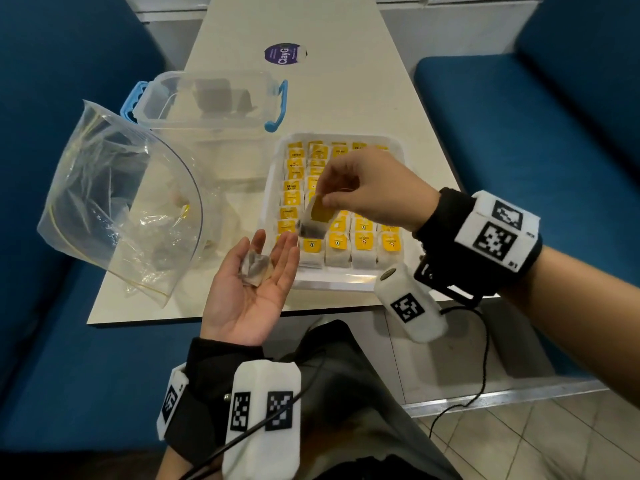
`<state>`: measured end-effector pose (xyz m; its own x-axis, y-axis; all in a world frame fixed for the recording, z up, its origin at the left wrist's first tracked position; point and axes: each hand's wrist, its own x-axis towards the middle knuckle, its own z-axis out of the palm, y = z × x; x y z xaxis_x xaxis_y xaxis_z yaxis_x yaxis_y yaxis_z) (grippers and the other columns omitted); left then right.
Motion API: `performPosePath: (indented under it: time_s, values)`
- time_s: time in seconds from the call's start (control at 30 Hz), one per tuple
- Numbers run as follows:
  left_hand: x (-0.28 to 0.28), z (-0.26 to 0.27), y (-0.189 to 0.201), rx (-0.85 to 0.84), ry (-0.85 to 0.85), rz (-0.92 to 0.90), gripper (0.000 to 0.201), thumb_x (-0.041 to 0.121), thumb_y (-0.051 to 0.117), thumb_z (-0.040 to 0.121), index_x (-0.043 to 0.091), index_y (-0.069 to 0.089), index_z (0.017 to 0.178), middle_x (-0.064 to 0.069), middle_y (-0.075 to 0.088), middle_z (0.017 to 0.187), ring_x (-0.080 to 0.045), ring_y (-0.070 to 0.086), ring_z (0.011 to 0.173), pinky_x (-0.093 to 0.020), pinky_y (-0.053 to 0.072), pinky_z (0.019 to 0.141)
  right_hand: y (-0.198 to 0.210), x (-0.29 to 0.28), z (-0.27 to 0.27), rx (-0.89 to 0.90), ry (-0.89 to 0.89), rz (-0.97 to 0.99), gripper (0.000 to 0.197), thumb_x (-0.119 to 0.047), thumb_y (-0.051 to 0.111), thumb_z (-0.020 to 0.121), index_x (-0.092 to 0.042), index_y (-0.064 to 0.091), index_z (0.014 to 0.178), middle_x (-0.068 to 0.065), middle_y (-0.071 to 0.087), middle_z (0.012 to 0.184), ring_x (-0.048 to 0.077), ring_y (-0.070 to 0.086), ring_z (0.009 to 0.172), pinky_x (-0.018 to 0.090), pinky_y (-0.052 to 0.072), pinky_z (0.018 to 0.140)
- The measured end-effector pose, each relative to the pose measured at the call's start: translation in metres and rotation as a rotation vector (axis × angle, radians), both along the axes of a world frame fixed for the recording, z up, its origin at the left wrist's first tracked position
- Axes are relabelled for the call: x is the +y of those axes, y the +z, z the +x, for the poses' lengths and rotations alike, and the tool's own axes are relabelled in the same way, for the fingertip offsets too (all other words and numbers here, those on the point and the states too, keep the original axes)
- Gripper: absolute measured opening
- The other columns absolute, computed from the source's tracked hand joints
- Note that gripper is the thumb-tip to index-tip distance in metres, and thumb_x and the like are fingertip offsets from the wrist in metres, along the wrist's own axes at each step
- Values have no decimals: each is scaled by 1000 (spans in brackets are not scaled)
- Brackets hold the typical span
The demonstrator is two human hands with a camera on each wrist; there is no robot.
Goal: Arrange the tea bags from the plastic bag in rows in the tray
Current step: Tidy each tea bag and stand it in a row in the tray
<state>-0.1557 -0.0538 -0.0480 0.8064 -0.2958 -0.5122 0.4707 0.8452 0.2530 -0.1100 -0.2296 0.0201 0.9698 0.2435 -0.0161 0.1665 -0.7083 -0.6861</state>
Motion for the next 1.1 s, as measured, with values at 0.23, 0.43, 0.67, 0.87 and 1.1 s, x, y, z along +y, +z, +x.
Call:
performPosePath:
  time_s: [0.23,0.43,0.67,0.87,1.1]
  values:
    - [5,0,1,0,24,-3,16,20,58,76,10,61,89,-21,66,105,-28,67,98,-41,55,79,-11,4,8,-34,8,-157,11,-11,60,86,-9,67,95,-2,59,88,8,51,84,18,42,72]
    - [9,2,-2,9,41,4,16,18,59,75,9,61,88,-22,67,102,-28,66,101,-41,55,80,-23,16,13,60,28,-110,17,-9,46,93,-8,54,108,0,52,94,14,49,81,17,39,60]
    - [24,1,-8,-6,84,-68,35,0,81,42,-1,70,76,-27,65,104,-37,67,96,-47,57,72,-44,38,20,275,119,-233,31,4,41,85,-6,49,114,1,45,80,24,54,74,29,47,59]
    - [29,0,-5,20,133,-17,22,9,71,57,4,67,77,-21,66,102,-31,68,94,-43,57,77,-55,55,32,403,243,-374,28,1,39,88,-5,61,104,10,58,99,29,65,86,24,51,57]
    - [34,-2,-8,13,149,-56,32,4,75,46,1,69,78,-23,66,101,-33,68,94,-46,57,74,-57,71,41,406,349,-500,28,0,41,89,-6,60,108,11,58,105,28,61,87,25,51,61]
